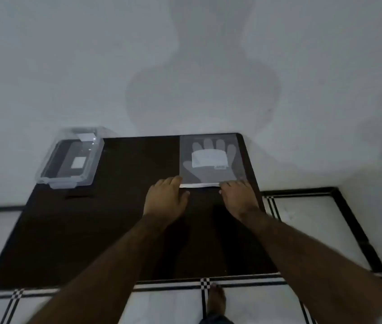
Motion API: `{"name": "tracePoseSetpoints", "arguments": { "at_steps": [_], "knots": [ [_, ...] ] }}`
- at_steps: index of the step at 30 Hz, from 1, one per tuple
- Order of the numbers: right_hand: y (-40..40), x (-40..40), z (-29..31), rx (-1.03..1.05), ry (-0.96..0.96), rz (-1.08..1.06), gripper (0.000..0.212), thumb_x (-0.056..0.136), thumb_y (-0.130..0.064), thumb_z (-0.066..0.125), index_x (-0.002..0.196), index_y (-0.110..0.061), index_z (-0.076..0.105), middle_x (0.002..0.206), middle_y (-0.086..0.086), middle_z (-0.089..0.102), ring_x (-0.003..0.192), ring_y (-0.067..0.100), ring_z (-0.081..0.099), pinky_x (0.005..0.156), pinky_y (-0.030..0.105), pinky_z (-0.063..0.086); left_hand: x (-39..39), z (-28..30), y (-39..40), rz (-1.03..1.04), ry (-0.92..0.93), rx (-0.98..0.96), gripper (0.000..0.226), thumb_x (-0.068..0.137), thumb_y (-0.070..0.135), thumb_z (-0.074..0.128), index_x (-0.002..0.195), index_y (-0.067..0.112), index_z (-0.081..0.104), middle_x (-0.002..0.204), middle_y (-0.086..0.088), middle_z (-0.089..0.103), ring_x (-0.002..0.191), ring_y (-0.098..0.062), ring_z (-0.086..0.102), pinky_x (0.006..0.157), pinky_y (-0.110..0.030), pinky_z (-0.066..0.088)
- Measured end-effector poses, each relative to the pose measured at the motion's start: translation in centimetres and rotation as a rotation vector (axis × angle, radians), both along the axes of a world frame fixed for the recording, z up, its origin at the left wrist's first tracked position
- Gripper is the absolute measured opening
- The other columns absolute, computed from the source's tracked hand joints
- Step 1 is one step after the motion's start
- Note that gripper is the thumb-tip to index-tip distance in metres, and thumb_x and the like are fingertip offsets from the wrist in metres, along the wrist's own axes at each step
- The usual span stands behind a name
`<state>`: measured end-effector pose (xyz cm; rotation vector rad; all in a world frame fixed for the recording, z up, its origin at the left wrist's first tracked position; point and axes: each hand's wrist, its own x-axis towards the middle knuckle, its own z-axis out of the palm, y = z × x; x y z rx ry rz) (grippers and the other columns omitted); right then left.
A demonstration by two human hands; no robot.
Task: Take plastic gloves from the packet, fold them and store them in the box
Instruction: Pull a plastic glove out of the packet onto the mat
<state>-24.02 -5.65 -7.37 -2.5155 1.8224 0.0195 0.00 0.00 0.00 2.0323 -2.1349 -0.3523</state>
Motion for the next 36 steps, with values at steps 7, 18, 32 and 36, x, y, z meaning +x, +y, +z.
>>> {"name": "tracePoseSetpoints", "arguments": {
  "at_steps": [7, 18, 32, 36],
  "knots": [
    [-7.7, -0.4, -2.6, 0.189, -0.005, 0.080, 0.029, 0.106, -0.035, 0.054, 0.128, -0.024, 0.068, 0.127, 0.003, 0.071, 0.118, 0.026, 0.064, 0.108, 0.044, 0.047, -2.9, -4.3, -4.4, 0.090, 0.067, 0.163, 0.053, 0.106, 0.045, 0.057, 0.151, 0.019, 0.053, 0.143, -0.004, 0.066, 0.131, -0.024, 0.059, 0.109, -0.042, 0.048],
    [-12.3, -1.1, -4.4, 0.352, -0.027, 0.102, 0.028, 0.108, -0.036, 0.049, 0.110, -0.024, 0.075, 0.110, 0.002, 0.072, 0.105, 0.024, 0.065, 0.105, 0.049, 0.049, -4.9, -9.0, -8.5, -0.029, 0.132, 0.240, 0.045, 0.106, 0.036, 0.059, 0.146, 0.016, 0.058, 0.141, -0.005, 0.067, 0.129, -0.025, 0.060, 0.108, -0.042, 0.051],
    [-13.6, -1.8, -5.1, 0.284, -0.268, 0.051, 0.026, 0.108, -0.030, 0.049, 0.096, -0.017, 0.068, 0.096, 0.007, 0.072, 0.089, 0.025, 0.066, 0.089, 0.048, 0.057, -7.7, -13.5, -10.6, -0.307, -0.015, 0.202, 0.062, 0.114, 0.038, 0.032, 0.170, 0.015, 0.021, 0.178, -0.007, 0.023, 0.165, -0.021, 0.015, 0.135, -0.042, 0.006],
    [-14.6, -1.9, -4.8, 0.239, -0.374, 0.000, 0.020, 0.106, -0.030, 0.053, 0.105, -0.017, 0.069, 0.100, 0.007, 0.072, 0.091, 0.024, 0.067, 0.085, 0.045, 0.060, -8.1, -14.1, -10.6, -0.316, -0.037, 0.205, 0.061, 0.115, 0.041, 0.027, 0.170, 0.016, 0.019, 0.178, -0.007, 0.022, 0.165, -0.020, 0.014, 0.132, -0.039, 0.000]
  ]
}}
